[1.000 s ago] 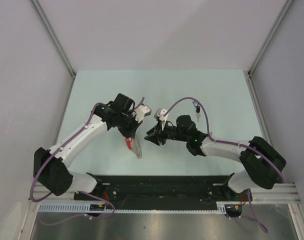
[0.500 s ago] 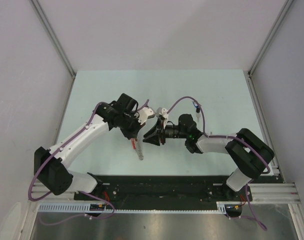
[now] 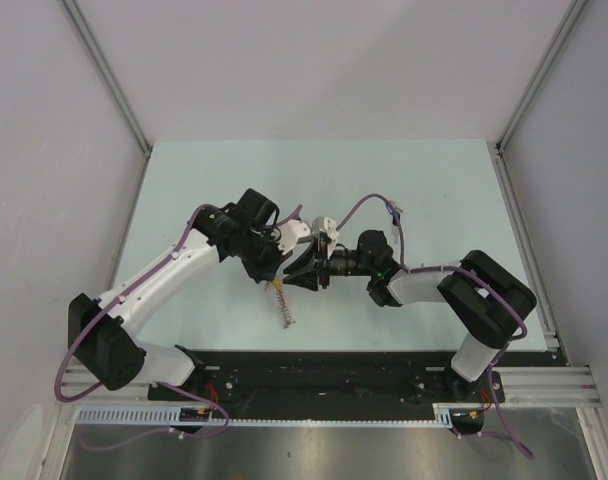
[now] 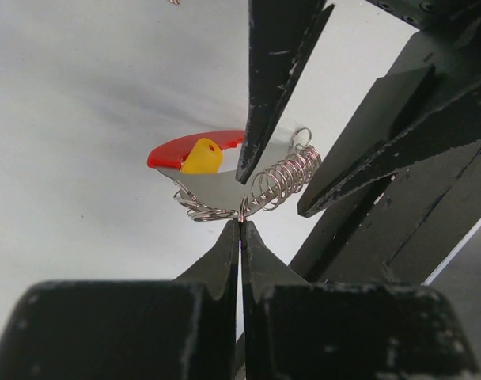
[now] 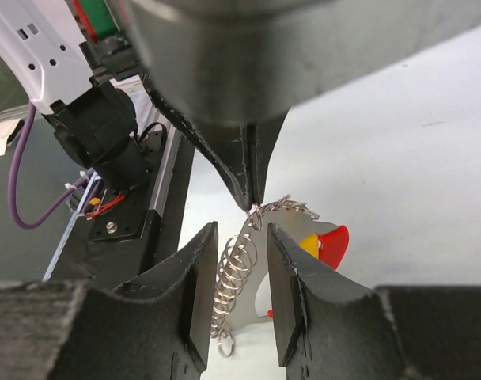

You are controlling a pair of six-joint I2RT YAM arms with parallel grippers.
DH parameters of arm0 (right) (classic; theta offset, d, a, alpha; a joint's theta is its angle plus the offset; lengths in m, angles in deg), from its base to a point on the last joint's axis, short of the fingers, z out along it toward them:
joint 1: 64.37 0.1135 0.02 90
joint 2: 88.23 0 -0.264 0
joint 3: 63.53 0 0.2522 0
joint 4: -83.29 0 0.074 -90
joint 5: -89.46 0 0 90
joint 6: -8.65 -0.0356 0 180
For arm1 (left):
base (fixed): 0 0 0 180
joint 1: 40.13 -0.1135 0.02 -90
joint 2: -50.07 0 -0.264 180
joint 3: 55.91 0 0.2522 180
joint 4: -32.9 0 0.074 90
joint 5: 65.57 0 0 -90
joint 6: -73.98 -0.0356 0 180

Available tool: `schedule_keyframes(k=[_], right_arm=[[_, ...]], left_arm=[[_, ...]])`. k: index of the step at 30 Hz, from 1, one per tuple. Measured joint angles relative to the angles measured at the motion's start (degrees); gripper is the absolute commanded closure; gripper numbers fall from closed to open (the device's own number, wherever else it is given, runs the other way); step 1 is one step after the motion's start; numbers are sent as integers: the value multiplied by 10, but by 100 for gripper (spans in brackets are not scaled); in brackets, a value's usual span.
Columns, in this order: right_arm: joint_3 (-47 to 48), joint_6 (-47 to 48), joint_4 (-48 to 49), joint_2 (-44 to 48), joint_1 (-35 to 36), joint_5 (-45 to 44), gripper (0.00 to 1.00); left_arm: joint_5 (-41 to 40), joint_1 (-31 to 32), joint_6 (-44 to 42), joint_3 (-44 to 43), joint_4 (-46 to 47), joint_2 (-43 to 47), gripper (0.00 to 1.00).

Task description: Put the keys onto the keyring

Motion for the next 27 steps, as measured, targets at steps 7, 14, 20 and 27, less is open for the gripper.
schedule_keyframes(k=[7,14,20,27], right_arm=[[0,-19,64,-30,0,15,64],[-1,-82,143,-88,-5,34,68],[-6,-112,141,-117,-5,46,68],[-6,-121,143,-117,-6,52,66]], left_arm=[[4,1,-4,0,-5,0,100],[14,2,-8,0,1,7,100],[38,7,-13,0,11,25,99],[43,7,-13,0,13,25,100]])
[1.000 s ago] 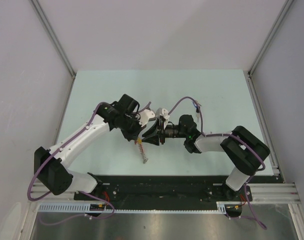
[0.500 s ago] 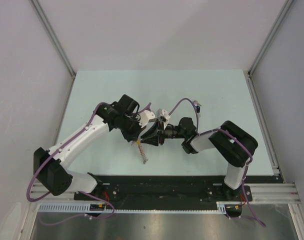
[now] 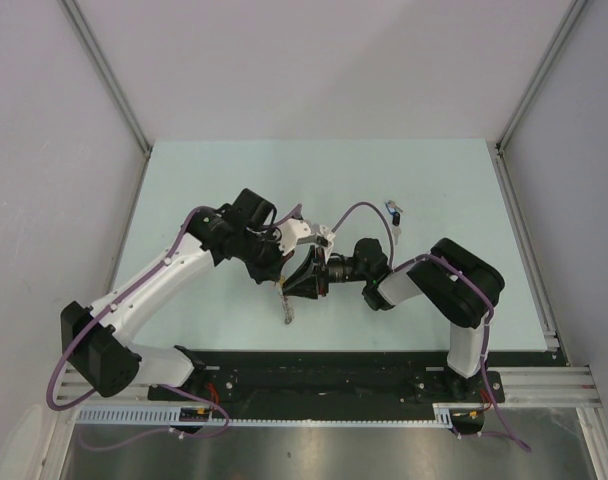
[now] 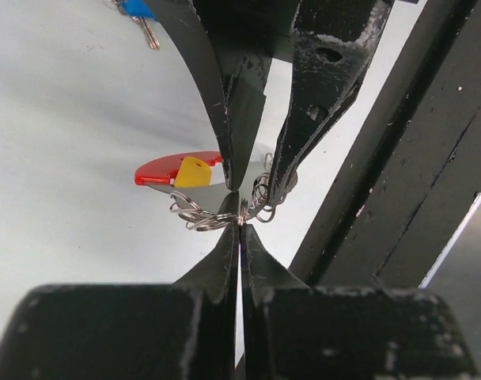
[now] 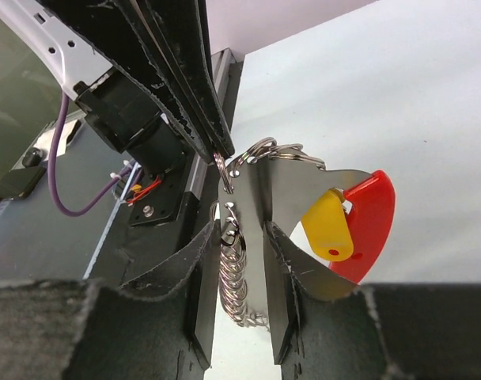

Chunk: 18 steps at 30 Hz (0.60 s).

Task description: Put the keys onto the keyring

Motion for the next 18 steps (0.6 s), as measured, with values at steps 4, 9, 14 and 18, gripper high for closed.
schedule_keyframes(k=[4,9,14,18], right_arm=[[0,-8,1,0,-4,6,65],[-3,-17,-1,12,-15,14,64],[-5,-24,0,33,-23,19,60],[-5,-24,1,40,-23,19,60]], left_arm=[[0,0,0,0,0,0,100],[0,0,-4,0,0,0,100],[0,0,-4,0,1,0,100],[3,0,-5,0,2,-1,100]])
